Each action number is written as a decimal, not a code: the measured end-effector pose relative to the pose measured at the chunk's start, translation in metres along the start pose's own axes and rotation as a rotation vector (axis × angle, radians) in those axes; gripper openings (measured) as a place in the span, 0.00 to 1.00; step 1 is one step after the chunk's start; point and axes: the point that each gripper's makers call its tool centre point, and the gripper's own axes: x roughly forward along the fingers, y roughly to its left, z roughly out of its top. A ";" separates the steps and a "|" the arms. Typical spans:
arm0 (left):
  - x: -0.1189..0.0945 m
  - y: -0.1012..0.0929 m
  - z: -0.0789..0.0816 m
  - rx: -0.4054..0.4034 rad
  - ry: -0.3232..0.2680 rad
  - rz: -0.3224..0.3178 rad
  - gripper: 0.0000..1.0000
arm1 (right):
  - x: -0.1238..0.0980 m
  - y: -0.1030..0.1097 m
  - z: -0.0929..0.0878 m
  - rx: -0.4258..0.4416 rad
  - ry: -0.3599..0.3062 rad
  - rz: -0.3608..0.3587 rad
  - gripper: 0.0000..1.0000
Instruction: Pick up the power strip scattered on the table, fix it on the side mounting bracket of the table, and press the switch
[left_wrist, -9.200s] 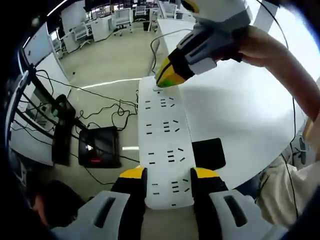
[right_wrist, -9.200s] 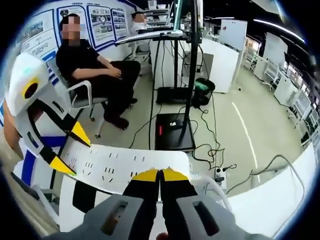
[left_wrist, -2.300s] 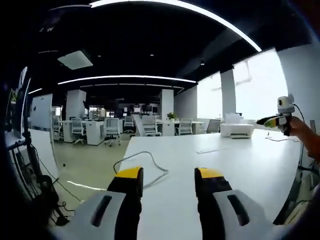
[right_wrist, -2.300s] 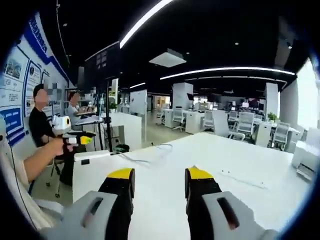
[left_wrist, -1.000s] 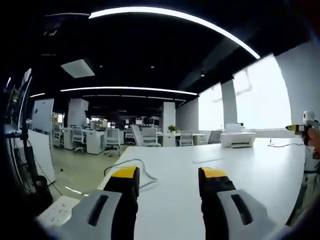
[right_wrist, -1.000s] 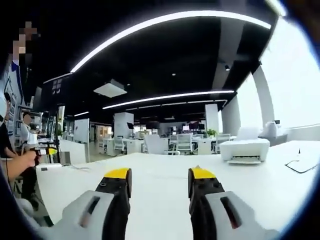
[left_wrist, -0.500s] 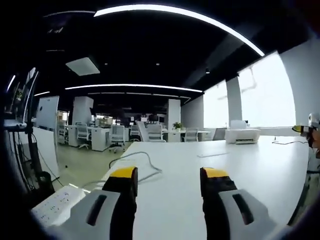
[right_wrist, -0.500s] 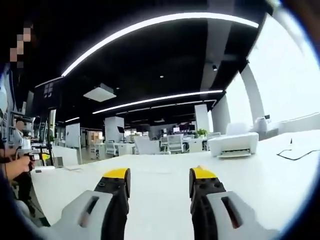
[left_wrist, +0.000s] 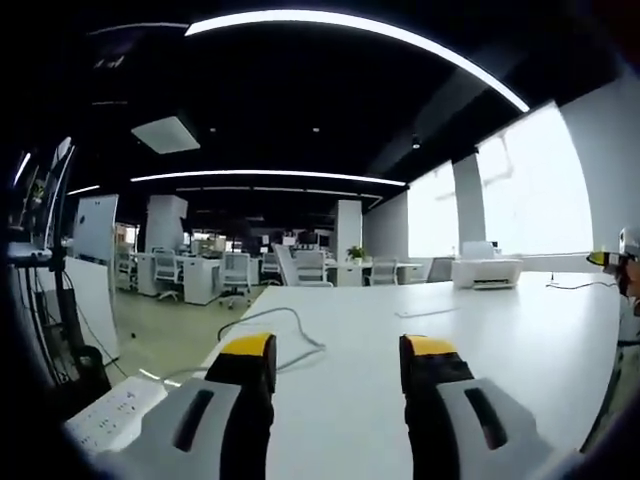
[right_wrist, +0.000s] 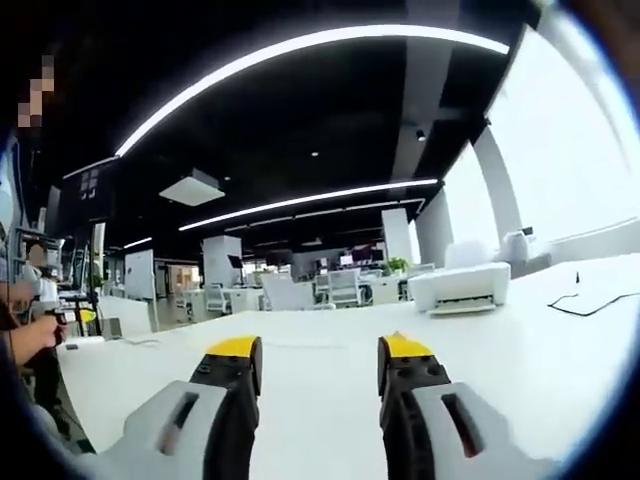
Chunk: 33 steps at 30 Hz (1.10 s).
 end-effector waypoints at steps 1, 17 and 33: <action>0.000 0.000 0.000 -0.003 -0.001 0.000 0.54 | 0.001 -0.001 -0.001 0.002 0.002 -0.004 0.42; 0.002 0.003 0.005 0.007 -0.002 0.008 0.54 | 0.006 -0.006 -0.005 0.041 -0.013 -0.011 0.42; 0.005 -0.006 0.012 0.003 -0.022 -0.004 0.54 | 0.010 -0.011 -0.009 0.056 -0.012 -0.014 0.42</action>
